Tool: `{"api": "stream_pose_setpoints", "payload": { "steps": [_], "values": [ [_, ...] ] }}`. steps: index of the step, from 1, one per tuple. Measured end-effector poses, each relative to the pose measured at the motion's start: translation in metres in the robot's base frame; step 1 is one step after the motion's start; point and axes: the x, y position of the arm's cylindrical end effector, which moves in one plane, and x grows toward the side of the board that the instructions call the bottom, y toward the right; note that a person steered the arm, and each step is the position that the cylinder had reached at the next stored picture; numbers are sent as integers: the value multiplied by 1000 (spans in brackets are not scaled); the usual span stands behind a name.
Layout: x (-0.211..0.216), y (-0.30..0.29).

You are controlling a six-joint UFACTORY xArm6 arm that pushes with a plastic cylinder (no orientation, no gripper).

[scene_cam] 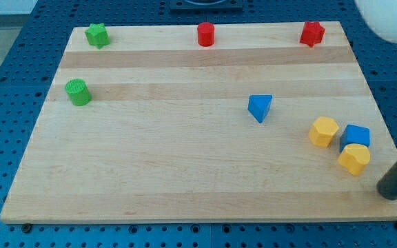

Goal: Point at the blue cube

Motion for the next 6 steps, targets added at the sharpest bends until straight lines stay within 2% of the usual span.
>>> {"api": "stream_pose_setpoints", "payload": {
  "steps": [2,4,6],
  "values": [
    [-28,40],
    [-62,40],
    [-70,22]
  ]
}}
